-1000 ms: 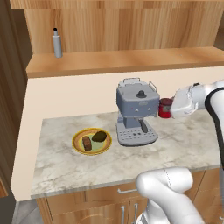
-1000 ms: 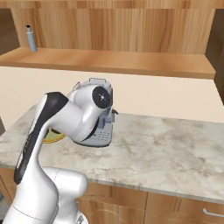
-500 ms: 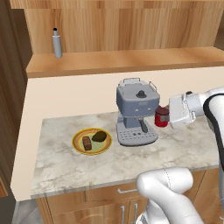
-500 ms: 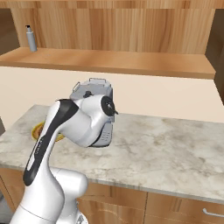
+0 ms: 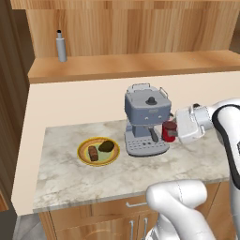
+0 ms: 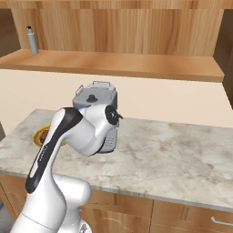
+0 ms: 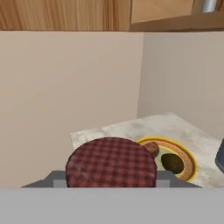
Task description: Pick the avocado and bread from the counter and place them on the plate. Then pick the jam from the cabinet and place it next to the plate. Lastly close the cabinet door.
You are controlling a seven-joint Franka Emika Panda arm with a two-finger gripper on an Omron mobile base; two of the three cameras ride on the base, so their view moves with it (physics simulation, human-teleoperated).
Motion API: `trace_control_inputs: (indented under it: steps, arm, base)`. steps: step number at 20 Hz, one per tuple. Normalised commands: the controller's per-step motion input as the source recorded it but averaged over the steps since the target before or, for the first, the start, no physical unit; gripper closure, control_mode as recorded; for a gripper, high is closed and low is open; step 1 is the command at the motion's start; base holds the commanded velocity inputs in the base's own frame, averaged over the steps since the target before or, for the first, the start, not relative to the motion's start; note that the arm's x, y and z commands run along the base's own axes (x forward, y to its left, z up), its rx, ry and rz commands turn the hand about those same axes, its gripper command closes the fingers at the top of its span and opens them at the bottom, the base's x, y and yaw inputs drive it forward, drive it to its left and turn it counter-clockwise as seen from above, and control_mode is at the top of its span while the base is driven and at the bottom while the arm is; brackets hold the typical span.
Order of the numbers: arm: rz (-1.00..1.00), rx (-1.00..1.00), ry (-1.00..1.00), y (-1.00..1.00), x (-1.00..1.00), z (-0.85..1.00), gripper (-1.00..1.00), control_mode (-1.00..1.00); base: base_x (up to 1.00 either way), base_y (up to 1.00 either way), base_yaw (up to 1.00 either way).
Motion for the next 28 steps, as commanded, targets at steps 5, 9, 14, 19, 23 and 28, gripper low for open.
trace_control_inputs:
  steps: [5,9,14,19,23,28]
  arm:
    - [0.00,0.00,0.00,0.25,0.00,-0.23,1.00,-1.00]
    - [0.00,0.00,0.00,0.35,0.00,-0.23,1.00,-1.00]
    - [-0.01,0.00,0.00,0.40,0.00,-0.27,1.00,-1.00]
    - [-0.04,0.00,0.00,0.30,0.00,-0.29,1.00,-1.00]
    - [-0.14,0.00,0.00,0.20,0.00,-0.26,1.00,-1.00]
    - [-0.21,0.00,0.00,0.27,0.00,-0.15,1.00,-1.00]
  base:
    - [0.00,0.00,0.00]
    - [0.00,0.00,0.00]
    - [0.00,0.00,0.00]
    - [0.00,0.00,0.00]
    - [0.00,0.00,0.00]
    - [0.00,0.00,0.00]
